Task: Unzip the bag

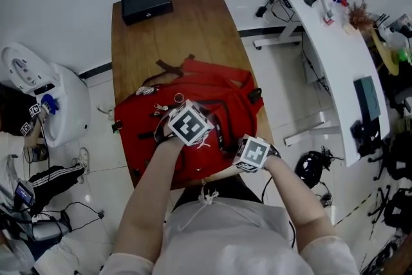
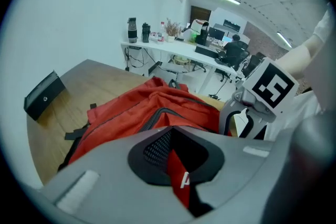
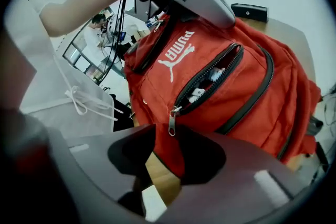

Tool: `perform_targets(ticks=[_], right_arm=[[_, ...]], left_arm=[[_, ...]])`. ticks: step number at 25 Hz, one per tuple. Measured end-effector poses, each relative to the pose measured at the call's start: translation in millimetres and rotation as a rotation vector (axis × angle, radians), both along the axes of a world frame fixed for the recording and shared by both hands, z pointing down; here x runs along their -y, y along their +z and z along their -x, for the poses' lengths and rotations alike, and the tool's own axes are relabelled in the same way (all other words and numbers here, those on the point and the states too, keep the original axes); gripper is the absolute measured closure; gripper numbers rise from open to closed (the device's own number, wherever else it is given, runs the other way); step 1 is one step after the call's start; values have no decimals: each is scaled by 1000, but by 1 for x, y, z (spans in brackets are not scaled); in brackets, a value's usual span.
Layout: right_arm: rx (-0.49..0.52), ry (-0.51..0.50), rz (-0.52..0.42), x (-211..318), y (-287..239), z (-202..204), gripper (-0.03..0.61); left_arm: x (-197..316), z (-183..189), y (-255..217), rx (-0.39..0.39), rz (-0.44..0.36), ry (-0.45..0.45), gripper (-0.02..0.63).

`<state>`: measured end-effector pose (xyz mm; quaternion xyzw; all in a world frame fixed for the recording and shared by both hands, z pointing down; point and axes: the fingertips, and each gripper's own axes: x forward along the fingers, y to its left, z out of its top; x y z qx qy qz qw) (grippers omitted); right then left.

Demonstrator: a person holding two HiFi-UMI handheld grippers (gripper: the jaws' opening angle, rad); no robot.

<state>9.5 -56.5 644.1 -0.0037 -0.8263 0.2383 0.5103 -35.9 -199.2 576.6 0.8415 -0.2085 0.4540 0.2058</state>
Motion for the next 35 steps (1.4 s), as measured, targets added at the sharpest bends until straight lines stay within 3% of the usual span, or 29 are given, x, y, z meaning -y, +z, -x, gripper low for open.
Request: perform_targets(ticks=[2,4,6,9,12,15,20,24,28,32,35], right_arm=[[21,46,-8,-2,-6,-3,395],[70,123,-54,6,-19,-6,396],[158,218,-122,22,-44,-6,429],[339,359,-240,47,-100,-8,550],[475,439,-394,61,-154,-13,572],[555,455,-518,52,-191,-16,572],[670,446,-633,2,-227,-19,572],[715,409,-719,-54,-243,-26,572],[761,387,-710,-104,-244,-32,572],[805,374,-721,-139,-245,-37,572],[825,384,-753,-152,-251,-40,572]], left_arm=[[-2,-1,-9,-53,-24,-12,607],[-8,0,-22,-94,-53,-19,607],[-14,5,-42,-122,-116,-37,607],[-29,14,-80,-176,-235,-93,607],[-57,23,-123,-249,-365,-157,607],[-92,28,-158,-315,-499,-217,607],[-157,29,-189,-384,-654,-345,607],[-216,11,-211,-508,-769,-411,607],[-267,-10,-208,-473,-859,-381,607],[-303,-18,-215,-543,-899,-463,607],[-317,-13,-221,-544,-944,-519,607]])
